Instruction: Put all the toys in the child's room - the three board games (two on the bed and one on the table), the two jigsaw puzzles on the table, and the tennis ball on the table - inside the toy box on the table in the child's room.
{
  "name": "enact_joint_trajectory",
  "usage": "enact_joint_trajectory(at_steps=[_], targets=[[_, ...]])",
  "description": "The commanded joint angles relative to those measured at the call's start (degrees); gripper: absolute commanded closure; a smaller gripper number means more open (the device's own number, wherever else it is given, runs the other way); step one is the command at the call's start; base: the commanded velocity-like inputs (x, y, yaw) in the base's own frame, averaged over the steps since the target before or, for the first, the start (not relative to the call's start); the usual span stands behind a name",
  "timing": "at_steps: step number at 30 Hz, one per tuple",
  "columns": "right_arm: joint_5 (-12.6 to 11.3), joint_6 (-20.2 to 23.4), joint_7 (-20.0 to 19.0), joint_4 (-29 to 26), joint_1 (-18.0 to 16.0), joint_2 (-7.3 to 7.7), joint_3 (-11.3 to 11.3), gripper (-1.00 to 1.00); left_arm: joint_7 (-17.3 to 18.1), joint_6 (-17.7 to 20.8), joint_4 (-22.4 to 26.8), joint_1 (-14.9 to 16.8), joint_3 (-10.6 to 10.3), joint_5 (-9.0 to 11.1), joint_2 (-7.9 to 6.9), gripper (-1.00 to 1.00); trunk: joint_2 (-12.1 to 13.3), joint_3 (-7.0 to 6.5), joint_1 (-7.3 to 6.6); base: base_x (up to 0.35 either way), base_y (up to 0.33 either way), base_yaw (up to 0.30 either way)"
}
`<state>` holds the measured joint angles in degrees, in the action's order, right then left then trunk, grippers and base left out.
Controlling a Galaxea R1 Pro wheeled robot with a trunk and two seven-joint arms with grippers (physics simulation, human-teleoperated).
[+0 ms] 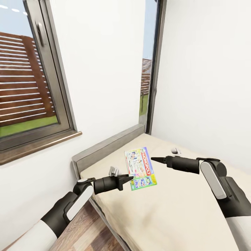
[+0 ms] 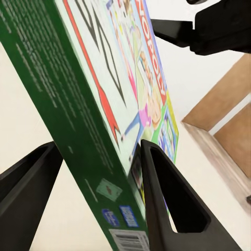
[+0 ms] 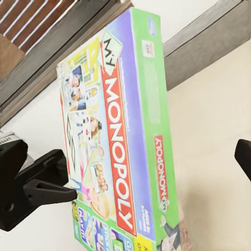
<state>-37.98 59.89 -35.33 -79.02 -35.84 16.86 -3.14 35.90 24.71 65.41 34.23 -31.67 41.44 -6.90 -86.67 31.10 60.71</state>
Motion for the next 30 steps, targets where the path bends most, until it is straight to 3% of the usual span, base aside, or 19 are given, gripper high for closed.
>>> enact_joint_trajectory(at_steps=[1,19,27,30], targets=[[0.37,0.11,-0.4,0.02,-0.06,0.03,-0.03,-1.0,-0.14,0.29,0.11,0.05,-0.13,0.35,-0.05,1.0,0.38,-0.12,-0.23,0.0,0.0,0.0],[0.38,0.11,-0.36,3.26,-1.09,-0.39,-0.14,-1.0,0.64,0.14,0.4,0.05,-0.23,0.36,-0.04,1.0,7.6,-3.35,-4.18,0.0,0.0,0.0],[0.51,0.11,-0.41,7.46,-2.94,-2.06,-0.64,-1.0,0.72,0.16,0.41,0.05,-0.23,0.39,0.01,1.0,10.81,-4.79,-5.94,0.0,0.0,0.0],[0.52,0.11,-0.43,9.22,-3.61,-2.59,-2.03,-1.0,0.72,0.15,0.41,0.05,-0.23,0.39,0.02,1.0,12.01,-5.33,-6.6,0.0,0.0,0.0]])
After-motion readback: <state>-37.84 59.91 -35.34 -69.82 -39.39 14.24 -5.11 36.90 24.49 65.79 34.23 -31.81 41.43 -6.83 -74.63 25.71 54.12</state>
